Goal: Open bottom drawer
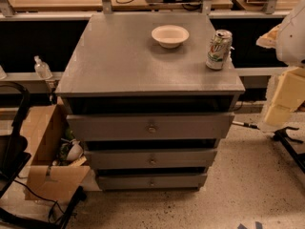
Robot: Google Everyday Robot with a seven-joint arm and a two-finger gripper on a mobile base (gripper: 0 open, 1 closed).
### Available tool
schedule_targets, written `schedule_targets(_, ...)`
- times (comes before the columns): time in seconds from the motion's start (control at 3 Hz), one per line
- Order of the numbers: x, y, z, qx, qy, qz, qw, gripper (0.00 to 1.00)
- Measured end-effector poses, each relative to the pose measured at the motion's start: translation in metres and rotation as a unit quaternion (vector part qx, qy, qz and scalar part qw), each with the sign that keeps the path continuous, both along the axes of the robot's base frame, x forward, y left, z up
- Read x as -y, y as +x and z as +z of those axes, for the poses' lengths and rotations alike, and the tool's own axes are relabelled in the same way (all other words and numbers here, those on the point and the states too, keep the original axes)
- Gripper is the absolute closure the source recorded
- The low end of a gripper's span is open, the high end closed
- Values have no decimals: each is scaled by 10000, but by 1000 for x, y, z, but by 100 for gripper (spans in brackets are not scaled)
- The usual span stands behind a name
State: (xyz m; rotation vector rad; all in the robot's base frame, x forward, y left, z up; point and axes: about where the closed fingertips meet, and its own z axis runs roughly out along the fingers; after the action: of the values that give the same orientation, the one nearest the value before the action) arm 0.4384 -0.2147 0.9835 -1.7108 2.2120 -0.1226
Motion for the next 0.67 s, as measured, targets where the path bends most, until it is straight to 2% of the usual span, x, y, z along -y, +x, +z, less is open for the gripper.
schedule_targets(0.33,0,0,0,0,0,0,10000,0)
schedule_targets(0.67,0,10,-17,169,123,81,9997,0)
